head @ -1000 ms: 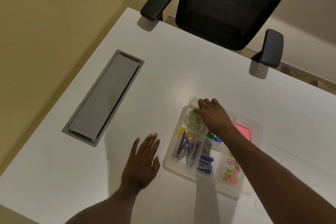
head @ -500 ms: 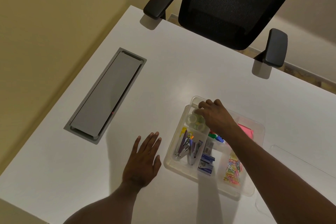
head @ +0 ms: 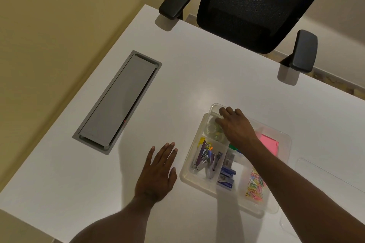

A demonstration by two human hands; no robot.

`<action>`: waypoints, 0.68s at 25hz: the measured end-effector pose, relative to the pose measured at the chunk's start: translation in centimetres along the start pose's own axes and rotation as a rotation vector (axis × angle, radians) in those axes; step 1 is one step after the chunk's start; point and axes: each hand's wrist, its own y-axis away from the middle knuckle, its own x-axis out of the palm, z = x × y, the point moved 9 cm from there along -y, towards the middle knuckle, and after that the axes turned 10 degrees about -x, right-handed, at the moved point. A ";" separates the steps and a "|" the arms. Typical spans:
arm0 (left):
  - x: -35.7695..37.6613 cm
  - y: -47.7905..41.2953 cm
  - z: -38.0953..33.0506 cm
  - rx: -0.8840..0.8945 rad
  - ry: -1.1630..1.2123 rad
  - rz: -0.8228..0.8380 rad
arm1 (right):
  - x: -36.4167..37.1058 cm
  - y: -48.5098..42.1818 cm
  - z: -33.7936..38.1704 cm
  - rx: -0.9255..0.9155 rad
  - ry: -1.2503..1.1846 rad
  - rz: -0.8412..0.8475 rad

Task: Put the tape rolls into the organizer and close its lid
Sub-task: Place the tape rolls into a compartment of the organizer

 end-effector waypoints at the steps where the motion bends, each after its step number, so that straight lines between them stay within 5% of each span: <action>1: 0.0 0.0 0.0 -0.001 -0.001 -0.001 | 0.1 0.0 0.0 0.002 -0.004 -0.003; 7: 0.1 -0.1 0.0 -0.001 -0.004 0.004 | -1.1 -0.1 0.3 0.090 -0.219 -0.151; 12: 0.3 -0.1 0.1 -0.002 -0.002 0.008 | 0.1 -0.1 1.1 -0.040 -0.255 0.003; 17: 0.1 -0.1 0.1 0.002 0.004 -0.008 | 0.2 0.2 2.1 -0.098 -0.215 -0.056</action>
